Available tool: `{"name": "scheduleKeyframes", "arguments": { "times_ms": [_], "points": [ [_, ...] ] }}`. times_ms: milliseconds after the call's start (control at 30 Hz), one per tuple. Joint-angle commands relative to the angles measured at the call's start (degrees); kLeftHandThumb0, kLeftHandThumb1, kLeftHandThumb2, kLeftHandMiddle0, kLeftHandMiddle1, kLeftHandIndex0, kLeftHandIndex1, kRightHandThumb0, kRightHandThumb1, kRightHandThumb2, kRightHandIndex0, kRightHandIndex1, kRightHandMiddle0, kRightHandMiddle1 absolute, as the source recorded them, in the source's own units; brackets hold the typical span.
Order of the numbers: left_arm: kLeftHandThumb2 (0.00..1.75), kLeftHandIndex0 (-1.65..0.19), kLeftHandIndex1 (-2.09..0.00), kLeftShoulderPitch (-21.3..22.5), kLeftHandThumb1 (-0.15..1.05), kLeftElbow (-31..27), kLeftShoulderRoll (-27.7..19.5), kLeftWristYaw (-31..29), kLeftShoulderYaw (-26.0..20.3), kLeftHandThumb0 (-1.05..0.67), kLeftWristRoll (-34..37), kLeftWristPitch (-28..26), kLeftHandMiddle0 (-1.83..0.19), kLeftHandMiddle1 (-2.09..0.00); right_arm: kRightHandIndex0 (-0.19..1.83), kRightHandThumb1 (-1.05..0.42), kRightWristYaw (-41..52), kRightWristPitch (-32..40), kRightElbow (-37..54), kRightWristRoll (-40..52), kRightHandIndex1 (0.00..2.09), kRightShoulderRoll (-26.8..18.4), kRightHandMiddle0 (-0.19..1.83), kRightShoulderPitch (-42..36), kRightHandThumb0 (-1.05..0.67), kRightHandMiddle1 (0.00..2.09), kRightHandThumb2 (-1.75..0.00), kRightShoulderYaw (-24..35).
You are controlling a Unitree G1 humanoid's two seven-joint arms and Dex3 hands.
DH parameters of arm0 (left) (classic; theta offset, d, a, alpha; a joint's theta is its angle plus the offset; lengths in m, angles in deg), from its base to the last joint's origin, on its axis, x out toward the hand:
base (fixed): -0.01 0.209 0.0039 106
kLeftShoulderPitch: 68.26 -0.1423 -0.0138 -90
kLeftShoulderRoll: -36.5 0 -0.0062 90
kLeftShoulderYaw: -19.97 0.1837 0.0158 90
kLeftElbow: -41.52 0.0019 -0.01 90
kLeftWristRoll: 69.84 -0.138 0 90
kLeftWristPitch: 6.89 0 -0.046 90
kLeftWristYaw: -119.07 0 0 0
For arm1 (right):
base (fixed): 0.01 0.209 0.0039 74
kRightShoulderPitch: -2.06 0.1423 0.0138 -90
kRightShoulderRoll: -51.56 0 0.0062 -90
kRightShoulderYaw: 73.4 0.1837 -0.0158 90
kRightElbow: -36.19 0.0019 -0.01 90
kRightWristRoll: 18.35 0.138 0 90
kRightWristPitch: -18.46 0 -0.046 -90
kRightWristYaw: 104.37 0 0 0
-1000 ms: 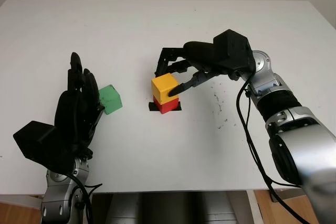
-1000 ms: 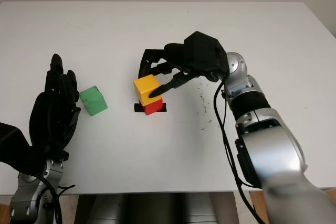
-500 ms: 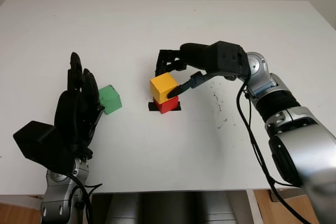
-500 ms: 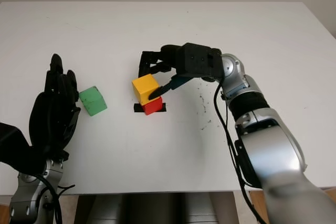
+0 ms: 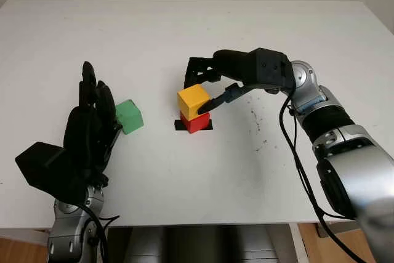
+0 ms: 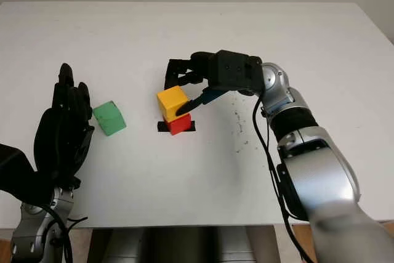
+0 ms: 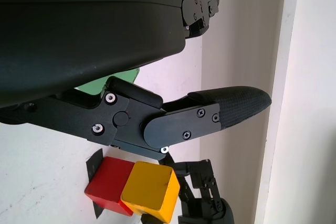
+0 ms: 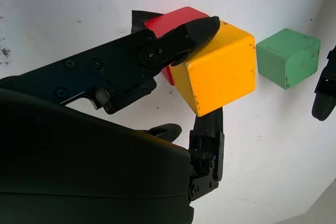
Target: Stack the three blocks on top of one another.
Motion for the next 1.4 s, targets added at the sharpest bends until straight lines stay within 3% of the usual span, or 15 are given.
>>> {"name": "scheduleKeyframes", "arguments": {
  "times_ms": [0, 1167, 1267, 1367],
  "points": [
    [0.65, 0.19, 0.00, -0.3, 1.05, -0.8, -0.2, -0.1, -0.2, -0.73, 0.1, 0.4, 0.19, 0.00, 0.39, -0.96, 0.3, -0.5, -0.5, 0.1, 0.08, -0.9, 0.39, 1.5, -0.52, 1.53, -0.06, 0.0],
    [0.65, 0.19, 0.00, -0.4, 1.05, -1.1, -0.5, -0.1, -0.4, -0.74, 0.1, -0.4, 0.19, 0.00, 0.39, -0.95, 0.3, 0.2, -0.2, 0.3, 0.07, -0.7, 0.38, 1.3, -0.50, 1.54, -0.05, 0.2],
    [0.65, 0.19, 0.00, -0.3, 1.05, -1.0, -0.5, -0.2, -0.4, -0.74, 0.2, -0.4, 0.19, 0.00, 0.39, -0.94, 0.2, 0.1, -0.3, -0.2, 0.07, -0.8, 0.39, 1.4, -0.54, 1.54, -0.05, -0.2],
    [0.65, 0.19, 0.00, -0.3, 1.05, -1.1, -0.5, -0.2, -0.3, -0.74, 0.0, -0.4, 0.19, 0.00, 0.33, -0.92, 0.6, 0.4, -0.2, -1.0, 0.04, -1.1, 0.24, 1.6, -0.72, 1.46, -0.05, -0.8]
  ]
}}
